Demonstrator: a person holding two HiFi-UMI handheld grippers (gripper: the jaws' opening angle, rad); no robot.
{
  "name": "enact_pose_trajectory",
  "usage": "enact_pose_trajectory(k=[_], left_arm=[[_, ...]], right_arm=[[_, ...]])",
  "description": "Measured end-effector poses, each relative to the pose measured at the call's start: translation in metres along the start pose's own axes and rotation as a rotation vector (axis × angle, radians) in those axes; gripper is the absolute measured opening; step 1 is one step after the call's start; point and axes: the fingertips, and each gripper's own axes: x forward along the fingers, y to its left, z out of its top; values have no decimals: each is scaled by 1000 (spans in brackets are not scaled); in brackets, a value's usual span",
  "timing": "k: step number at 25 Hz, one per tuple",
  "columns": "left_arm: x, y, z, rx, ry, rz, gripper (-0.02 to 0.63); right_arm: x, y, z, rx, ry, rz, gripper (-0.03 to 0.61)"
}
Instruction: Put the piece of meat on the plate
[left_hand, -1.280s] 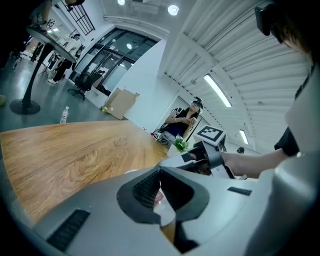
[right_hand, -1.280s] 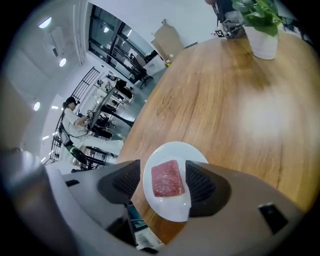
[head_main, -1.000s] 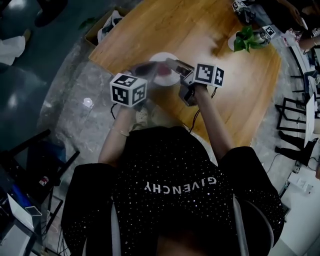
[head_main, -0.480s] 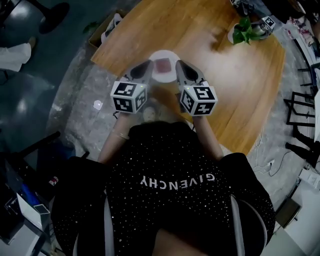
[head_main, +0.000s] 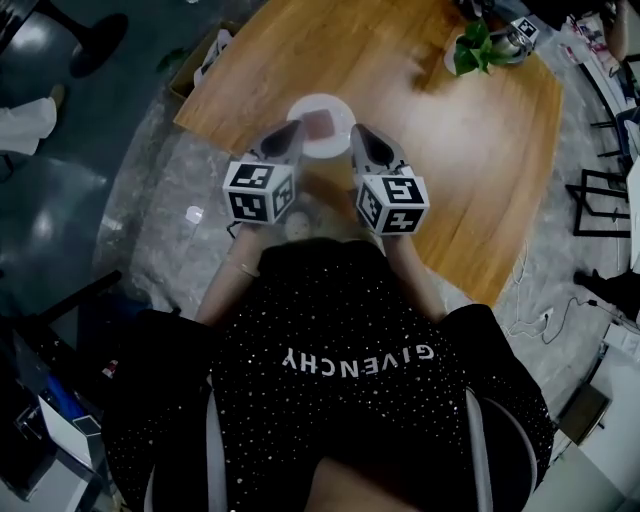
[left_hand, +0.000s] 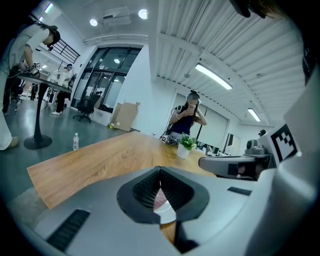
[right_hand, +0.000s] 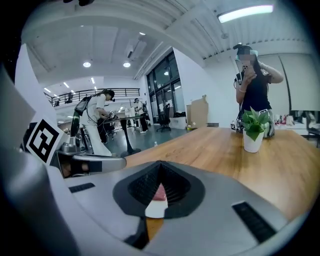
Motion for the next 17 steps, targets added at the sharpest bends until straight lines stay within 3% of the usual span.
enact_pose_trajectory(k=[17], left_arm=[[0, -6, -12, -4, 38, -18, 11]], right_arm=[[-3, 0, -7, 2, 24, 0, 11]])
